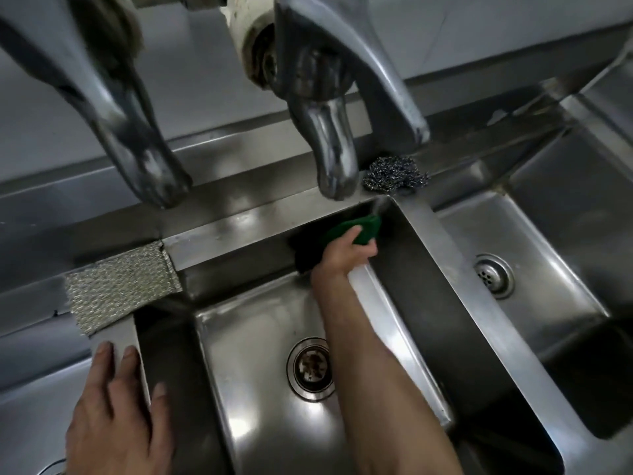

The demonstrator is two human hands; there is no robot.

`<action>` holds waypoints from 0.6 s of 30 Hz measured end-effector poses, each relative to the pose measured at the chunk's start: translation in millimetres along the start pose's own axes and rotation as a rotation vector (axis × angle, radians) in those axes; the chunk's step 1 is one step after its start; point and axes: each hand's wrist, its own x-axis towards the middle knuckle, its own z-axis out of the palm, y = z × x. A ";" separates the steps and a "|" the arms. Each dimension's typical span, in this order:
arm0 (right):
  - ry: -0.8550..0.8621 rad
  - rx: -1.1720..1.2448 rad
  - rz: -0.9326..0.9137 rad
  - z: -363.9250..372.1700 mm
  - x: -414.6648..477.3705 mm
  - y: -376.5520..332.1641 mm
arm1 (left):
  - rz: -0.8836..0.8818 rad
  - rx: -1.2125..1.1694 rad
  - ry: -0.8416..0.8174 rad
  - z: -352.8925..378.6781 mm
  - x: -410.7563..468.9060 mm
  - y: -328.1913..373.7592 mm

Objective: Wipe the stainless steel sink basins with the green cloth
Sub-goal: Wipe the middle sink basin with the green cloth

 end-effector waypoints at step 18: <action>0.417 0.046 -0.002 -151.4 -13.6 -30.6 | -0.055 -0.082 0.111 -12.4 3.9 24.4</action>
